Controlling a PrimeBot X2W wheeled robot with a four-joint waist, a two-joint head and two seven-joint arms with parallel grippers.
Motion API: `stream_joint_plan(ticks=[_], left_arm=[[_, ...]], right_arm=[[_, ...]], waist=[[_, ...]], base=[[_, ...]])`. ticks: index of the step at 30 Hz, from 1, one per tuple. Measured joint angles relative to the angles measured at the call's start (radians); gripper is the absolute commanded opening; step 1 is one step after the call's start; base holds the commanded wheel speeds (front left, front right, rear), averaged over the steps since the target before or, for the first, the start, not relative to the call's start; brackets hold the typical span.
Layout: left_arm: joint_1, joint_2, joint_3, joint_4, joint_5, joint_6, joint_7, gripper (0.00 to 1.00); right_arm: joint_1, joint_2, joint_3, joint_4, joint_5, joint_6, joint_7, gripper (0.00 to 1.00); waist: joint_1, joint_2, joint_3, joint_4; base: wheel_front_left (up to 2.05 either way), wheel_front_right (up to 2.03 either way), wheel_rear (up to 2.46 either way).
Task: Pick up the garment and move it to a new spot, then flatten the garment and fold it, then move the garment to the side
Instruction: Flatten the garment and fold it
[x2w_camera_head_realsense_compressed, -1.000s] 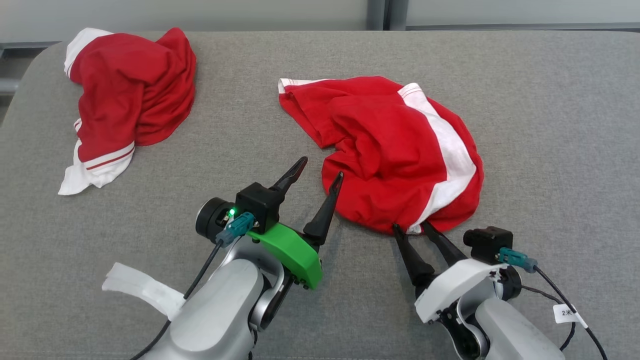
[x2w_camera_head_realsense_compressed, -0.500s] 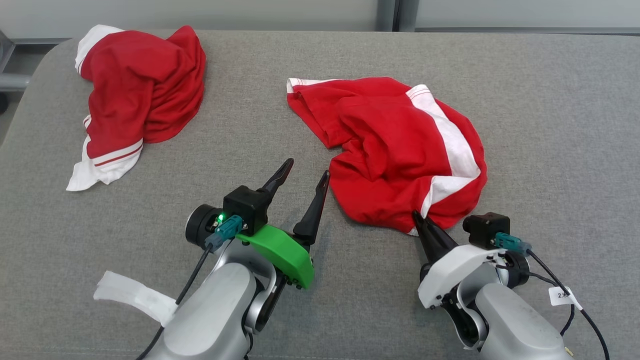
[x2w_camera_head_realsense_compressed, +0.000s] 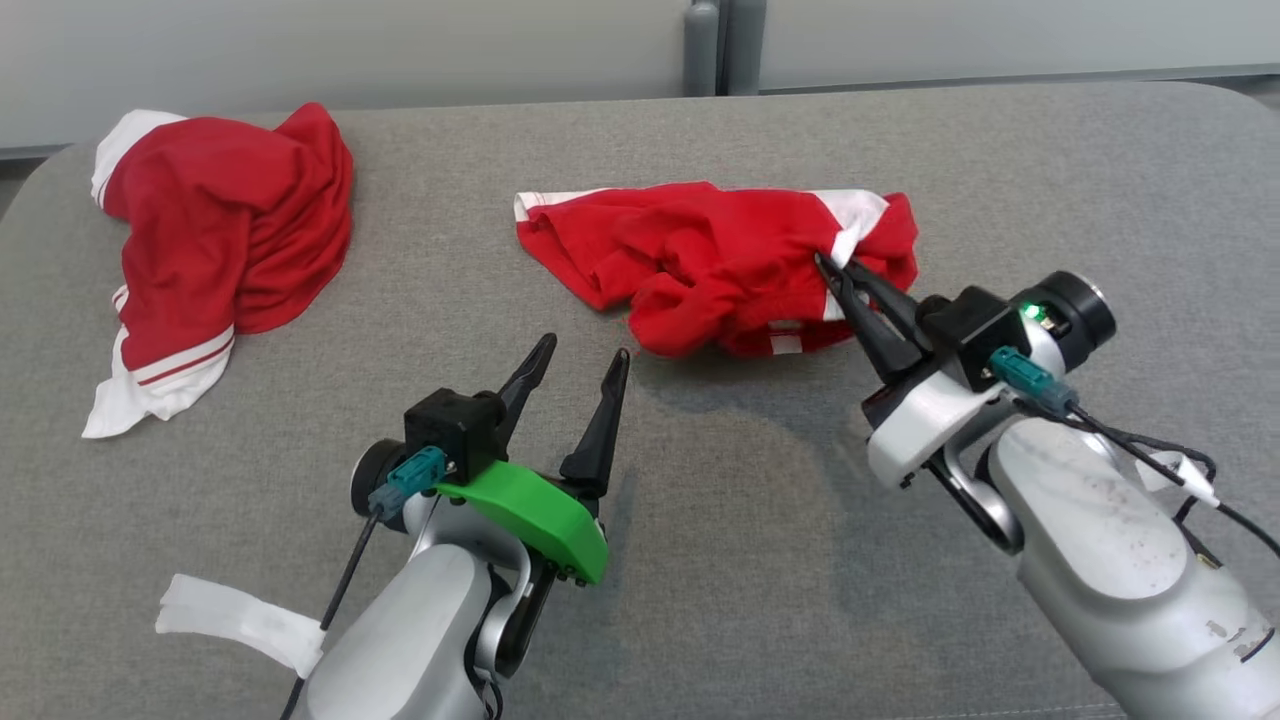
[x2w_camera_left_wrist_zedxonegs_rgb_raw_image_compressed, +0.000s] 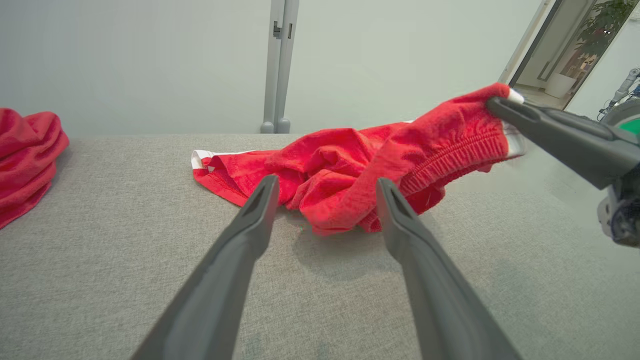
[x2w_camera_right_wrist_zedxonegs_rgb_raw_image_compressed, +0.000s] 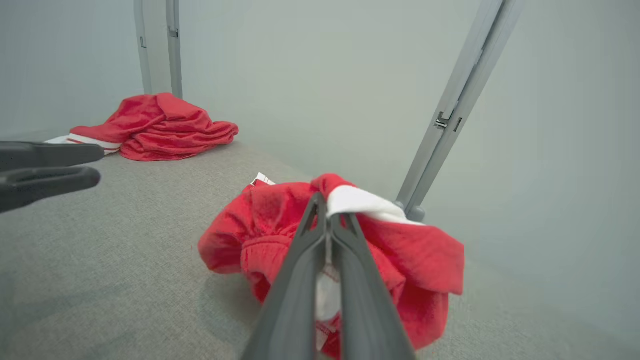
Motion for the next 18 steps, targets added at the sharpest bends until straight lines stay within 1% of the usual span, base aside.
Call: stream_joint_plan(ticks=[2, 5, 8, 11, 13, 15, 18], left_arm=[[0.008, 0.000, 0.020, -0.007, -0.007, 0.001, 0.000, 1.00], [0.016, 0.000, 0.042, -0.019, -0.011, 0.009, 0.000, 1.00], [0.016, 0.000, 0.037, -0.030, -0.011, 0.009, 0.000, 1.00], [0.018, 0.000, 0.023, -0.039, -0.011, 0.009, 0.000, 1.00], [0.018, -0.001, 0.021, -0.044, -0.012, 0.009, 0.000, 1.00], [0.018, 0.000, 0.023, -0.050, -0.015, 0.009, 0.000, 1.00], [0.021, 0.000, 0.045, -0.065, -0.017, 0.009, -0.002, 1.00]], right_arm=[[-0.012, -0.023, -0.014, -0.030, -0.018, -0.001, 0.000, 0.00], [-0.043, -0.075, -0.019, -0.041, -0.046, 0.000, 0.000, 0.00], [-0.090, -0.130, -0.027, -0.040, -0.082, 0.001, 0.000, 0.00], [-0.163, -0.190, -0.017, -0.036, -0.142, 0.011, 0.000, 0.00], [-0.225, -0.216, -0.002, -0.036, -0.180, 0.019, 0.000, 0.00], [-0.288, -0.216, 0.013, -0.053, -0.207, 0.028, 0.000, 0.00], [-0.378, -0.179, 0.054, -0.105, -0.223, 0.046, -0.001, 0.00]], waist=[[0.0000, 0.0000, -0.009, -0.015], [0.0000, 0.0000, -0.022, -0.039], [0.0000, 0.0000, -0.040, -0.054], [0.0000, 0.0000, -0.055, -0.054], [0.0000, 0.0001, -0.060, -0.045], [0.0000, 0.0000, -0.062, -0.032], [0.0000, 0.0000, -0.065, -0.010]], base=[[0.00, 0.00, 0.00], [0.00, 0.00, 0.00], [0.00, 0.00, 0.00], [0.00, 0.00, 0.00], [0.00, 0.00, 0.00], [0.00, 0.00, 0.00], [0.00, 0.00, 0.00]])
